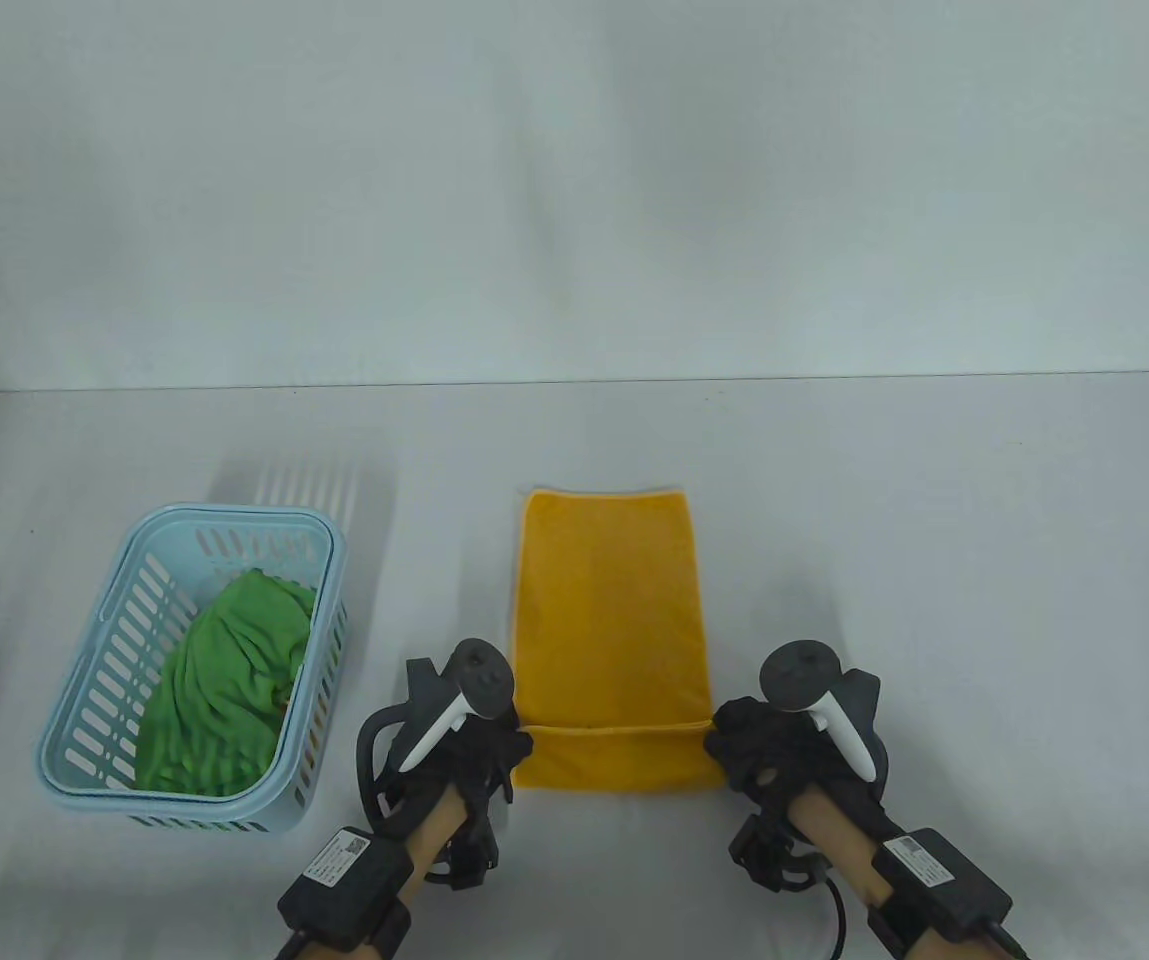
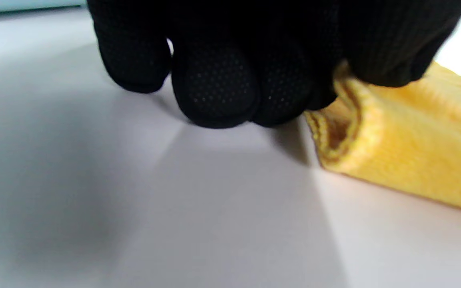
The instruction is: Roll square towel into towel roll
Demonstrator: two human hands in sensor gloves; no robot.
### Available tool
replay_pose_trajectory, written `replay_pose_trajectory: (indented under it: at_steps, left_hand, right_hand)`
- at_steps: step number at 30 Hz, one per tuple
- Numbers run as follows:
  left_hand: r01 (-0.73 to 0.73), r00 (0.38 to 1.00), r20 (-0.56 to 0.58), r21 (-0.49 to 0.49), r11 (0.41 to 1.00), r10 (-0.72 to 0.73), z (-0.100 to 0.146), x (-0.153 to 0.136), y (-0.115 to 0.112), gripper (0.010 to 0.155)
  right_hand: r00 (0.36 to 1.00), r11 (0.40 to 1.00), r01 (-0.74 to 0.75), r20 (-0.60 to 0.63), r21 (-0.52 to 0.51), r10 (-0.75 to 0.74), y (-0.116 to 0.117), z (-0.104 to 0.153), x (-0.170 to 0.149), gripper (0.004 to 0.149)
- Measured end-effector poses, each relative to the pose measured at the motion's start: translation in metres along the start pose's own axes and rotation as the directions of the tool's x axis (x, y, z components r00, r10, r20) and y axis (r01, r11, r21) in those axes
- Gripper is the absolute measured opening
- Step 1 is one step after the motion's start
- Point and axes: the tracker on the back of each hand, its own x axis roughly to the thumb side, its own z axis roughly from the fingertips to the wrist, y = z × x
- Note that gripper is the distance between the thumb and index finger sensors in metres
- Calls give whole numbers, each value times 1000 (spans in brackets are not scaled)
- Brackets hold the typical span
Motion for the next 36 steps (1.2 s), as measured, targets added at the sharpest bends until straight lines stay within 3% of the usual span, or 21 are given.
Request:
replay_pose_trajectory:
  at_steps: [9,16,18,21,25,32,36]
  left_hand:
    - [-43,999,19,52,998,42,5,-11,14,63]
    - [35,986,150,202,979,-67,33,12,29,71]
    - [48,976,196,206,977,-89,40,21,27,74]
    - [89,946,294,179,980,-140,44,34,18,75]
    - [198,888,387,163,967,-247,43,47,4,72]
    - [441,826,289,206,874,-485,31,46,-16,66]
    - [420,838,294,192,887,-460,30,44,-18,66]
  right_hand:
    - [996,996,83,37,-37,-81,-17,8,-1,62]
    - [970,989,-48,231,-138,80,-17,39,26,66]
    - [933,993,-76,346,-92,103,-9,45,35,67]
    - [902,984,-166,391,-71,181,3,50,44,69]
    - [864,943,-308,377,-130,334,17,51,48,68]
    - [737,789,-557,283,-259,613,34,42,46,68]
    - [707,757,-596,270,-269,653,41,37,41,67]
